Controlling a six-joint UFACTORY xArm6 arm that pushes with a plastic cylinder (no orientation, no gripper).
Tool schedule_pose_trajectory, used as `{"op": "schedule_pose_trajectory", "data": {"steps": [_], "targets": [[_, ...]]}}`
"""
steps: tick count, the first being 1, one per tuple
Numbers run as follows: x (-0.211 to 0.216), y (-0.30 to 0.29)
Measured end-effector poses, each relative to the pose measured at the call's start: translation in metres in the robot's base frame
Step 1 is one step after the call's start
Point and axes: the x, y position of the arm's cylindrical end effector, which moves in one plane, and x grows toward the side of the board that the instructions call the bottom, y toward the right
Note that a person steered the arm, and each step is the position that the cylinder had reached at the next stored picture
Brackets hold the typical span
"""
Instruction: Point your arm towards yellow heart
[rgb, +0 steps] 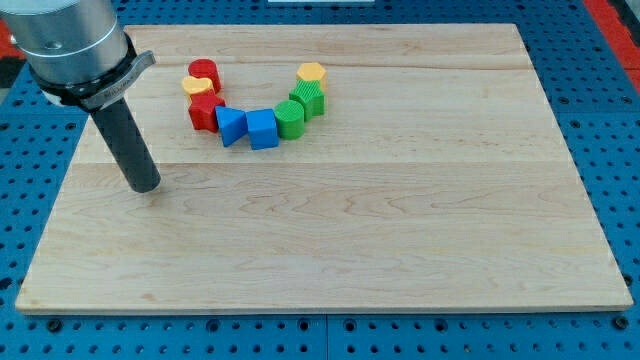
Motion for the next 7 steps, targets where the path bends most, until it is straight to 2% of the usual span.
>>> {"op": "schedule_pose_trajectory", "data": {"steps": [1, 7], "targets": [[-0.002, 0.001], [-0.090, -0.002]]}}
